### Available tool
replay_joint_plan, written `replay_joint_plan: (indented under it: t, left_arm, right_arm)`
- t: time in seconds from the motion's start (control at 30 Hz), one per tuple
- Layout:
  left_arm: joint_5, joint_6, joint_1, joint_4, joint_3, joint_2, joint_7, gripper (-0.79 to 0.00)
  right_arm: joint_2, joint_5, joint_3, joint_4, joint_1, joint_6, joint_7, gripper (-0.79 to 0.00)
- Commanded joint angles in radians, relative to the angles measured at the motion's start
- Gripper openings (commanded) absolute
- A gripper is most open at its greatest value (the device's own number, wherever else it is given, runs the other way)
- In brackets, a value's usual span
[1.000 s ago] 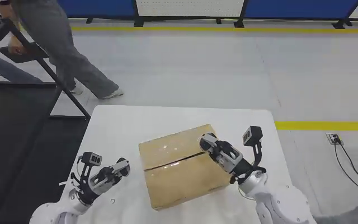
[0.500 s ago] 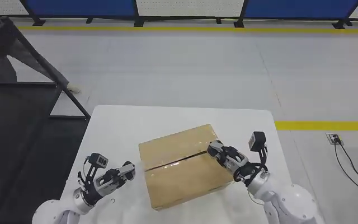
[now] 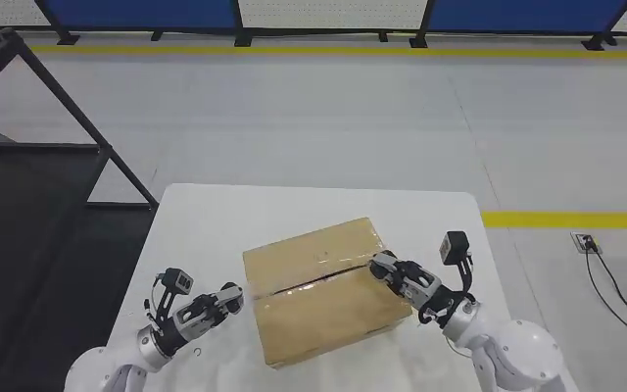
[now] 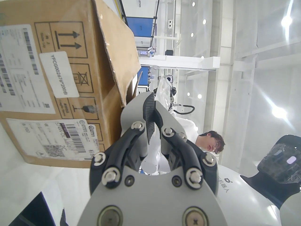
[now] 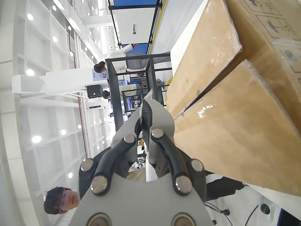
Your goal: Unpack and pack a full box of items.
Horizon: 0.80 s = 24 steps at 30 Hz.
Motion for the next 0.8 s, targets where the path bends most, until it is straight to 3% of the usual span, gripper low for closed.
replay_joint_plan:
  t: [0.0,0.77]
  left_arm:
    - [0.008,0.000,-0.003,0.000,0.006,0.001,0.004,-0.785]
    - [0.064,0.017,-0.032,0.021,0.041,0.014,0.025,-0.785]
  right_arm:
    - [0.003,-0.008,-0.002,0.009,0.004,-0.001,0.014,-0.785]
    - [0.028,-0.025,-0.010,0.107,0.051,-0.010,0.055,-0.785]
